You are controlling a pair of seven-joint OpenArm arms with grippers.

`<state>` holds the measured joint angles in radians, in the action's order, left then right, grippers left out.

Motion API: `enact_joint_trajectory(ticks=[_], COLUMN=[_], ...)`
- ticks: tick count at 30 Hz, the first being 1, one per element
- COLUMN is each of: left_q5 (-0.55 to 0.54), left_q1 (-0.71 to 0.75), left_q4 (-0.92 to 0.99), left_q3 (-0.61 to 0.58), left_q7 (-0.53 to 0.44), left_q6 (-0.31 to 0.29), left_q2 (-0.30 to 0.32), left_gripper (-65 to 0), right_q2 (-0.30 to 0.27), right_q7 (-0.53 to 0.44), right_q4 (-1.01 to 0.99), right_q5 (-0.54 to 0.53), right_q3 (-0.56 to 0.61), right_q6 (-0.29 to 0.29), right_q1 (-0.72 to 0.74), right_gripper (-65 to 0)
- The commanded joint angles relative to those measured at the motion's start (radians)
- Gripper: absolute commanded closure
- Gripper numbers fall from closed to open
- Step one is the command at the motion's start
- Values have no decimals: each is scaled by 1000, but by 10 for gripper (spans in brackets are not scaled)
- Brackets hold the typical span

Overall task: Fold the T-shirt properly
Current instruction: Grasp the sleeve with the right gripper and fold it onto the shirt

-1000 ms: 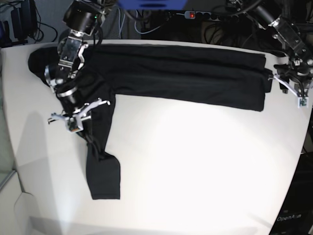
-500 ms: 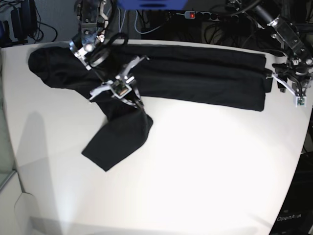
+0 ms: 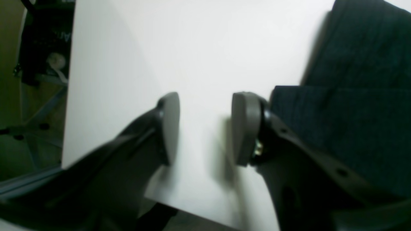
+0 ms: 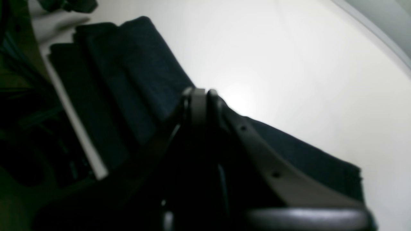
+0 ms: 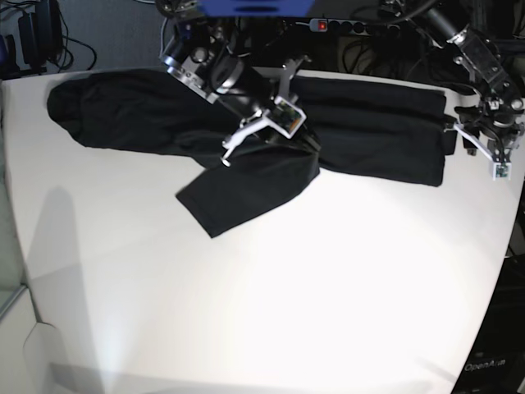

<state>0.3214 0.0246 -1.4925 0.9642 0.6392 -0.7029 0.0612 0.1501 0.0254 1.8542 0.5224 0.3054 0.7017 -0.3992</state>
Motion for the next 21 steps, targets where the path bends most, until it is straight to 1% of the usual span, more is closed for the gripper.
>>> enact_joint_trajectory(ticks=[1, 5, 17, 21], left_q5=[-11, -12, -14, -14], left_q1=[-8, -8, -8, -8], left_q4=[-17, -15, -15, -15], left_q3=[0, 0, 0, 0], left_q7=[-20, -22, -22, -22], left_q6=[5, 5, 5, 5], left_q2=[15, 15, 15, 15], left_gripper=[-261, -261, -261, -261], right_q2=[7, 7, 7, 7], right_q7=[-28, -29, -29, -26], right_q4=[14, 5, -78, -100], right_q5=[-20, -21, -21, -21], right_q3=[5, 7, 8, 27], right_q6=[-4, -4, -4, -4], right_q1=[-14, -33, -25, -24], right_gripper=[0, 0, 0, -2])
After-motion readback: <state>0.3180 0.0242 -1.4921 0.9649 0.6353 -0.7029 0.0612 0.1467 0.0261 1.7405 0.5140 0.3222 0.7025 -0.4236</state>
